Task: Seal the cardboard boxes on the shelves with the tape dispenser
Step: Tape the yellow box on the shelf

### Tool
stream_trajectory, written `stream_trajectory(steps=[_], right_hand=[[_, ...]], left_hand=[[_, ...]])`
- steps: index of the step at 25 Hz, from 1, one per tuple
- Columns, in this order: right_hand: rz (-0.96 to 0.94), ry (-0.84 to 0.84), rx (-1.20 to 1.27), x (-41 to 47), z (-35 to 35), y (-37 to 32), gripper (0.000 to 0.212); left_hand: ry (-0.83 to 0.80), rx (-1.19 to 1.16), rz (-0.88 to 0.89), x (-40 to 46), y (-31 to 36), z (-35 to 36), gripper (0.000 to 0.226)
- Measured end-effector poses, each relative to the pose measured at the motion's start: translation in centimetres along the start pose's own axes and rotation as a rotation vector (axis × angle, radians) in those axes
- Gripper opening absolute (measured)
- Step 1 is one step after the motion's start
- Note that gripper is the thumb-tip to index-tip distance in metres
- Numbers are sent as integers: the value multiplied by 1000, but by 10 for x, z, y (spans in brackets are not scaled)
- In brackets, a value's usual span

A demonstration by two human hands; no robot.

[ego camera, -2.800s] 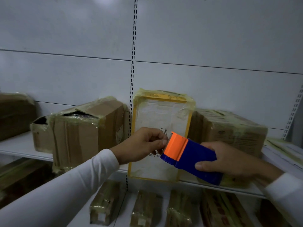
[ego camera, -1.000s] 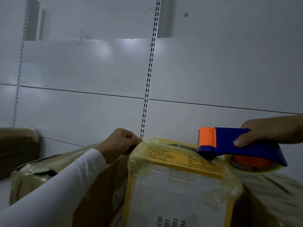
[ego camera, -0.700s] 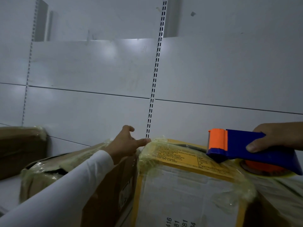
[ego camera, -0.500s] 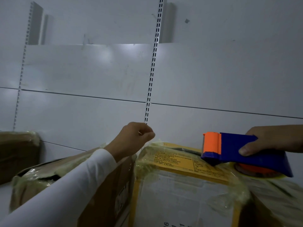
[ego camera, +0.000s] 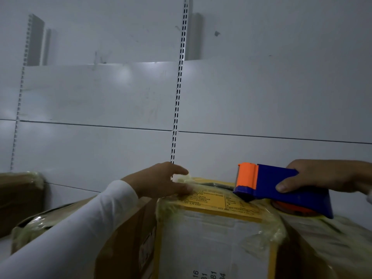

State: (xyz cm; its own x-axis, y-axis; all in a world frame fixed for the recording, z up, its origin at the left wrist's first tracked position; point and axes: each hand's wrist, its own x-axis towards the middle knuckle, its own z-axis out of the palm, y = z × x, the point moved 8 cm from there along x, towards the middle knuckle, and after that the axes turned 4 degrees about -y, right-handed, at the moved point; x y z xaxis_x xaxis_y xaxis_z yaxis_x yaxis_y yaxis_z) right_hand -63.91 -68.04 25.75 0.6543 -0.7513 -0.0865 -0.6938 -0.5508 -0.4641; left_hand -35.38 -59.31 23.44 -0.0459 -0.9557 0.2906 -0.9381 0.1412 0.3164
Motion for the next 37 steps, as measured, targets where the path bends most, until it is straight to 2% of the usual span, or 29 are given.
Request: stream_trajectory(steps=[2, 5, 8, 12, 15, 22, 25, 28, 32, 34, 35, 37], right_hand=[[-2, 24, 21, -2, 1, 0, 62], [3, 50, 51, -5, 4, -3, 62], [-39, 37, 93, 2, 15, -20, 67], [-63, 20, 122, 22, 33, -53, 60], [-42, 20, 134, 27, 38, -60, 60], [32, -29, 197, -3, 30, -32, 66], [97, -50, 192, -32, 26, -7, 60], [171, -70, 205, -56, 30, 14, 64], [208, -52, 144, -54, 43, 11, 59], [224, -47, 92, -47, 46, 2, 52], [237, -50, 74, -45, 47, -2, 48], [264, -54, 61, -43, 47, -5, 42]], left_hand=[[24, 48, 27, 13, 19, 1, 58], [-103, 129, 6, 30, 28, 32, 57], [-190, 127, 1, 24, 0, 26, 54], [-207, 235, -16, 22, -32, 10, 52], [-231, 98, 25, 20, -26, 22, 49], [-264, 93, 74, 15, -29, 24, 45], [-265, 55, 77, 16, -31, 23, 45], [-284, 37, 105, 17, -27, 26, 45], [-346, 63, 82, 17, -17, 28, 43], [-303, 138, 61, 18, -7, 23, 42], [-228, 183, 93, 20, 5, 18, 43], [-82, 195, 249, 17, 51, 17, 47]])
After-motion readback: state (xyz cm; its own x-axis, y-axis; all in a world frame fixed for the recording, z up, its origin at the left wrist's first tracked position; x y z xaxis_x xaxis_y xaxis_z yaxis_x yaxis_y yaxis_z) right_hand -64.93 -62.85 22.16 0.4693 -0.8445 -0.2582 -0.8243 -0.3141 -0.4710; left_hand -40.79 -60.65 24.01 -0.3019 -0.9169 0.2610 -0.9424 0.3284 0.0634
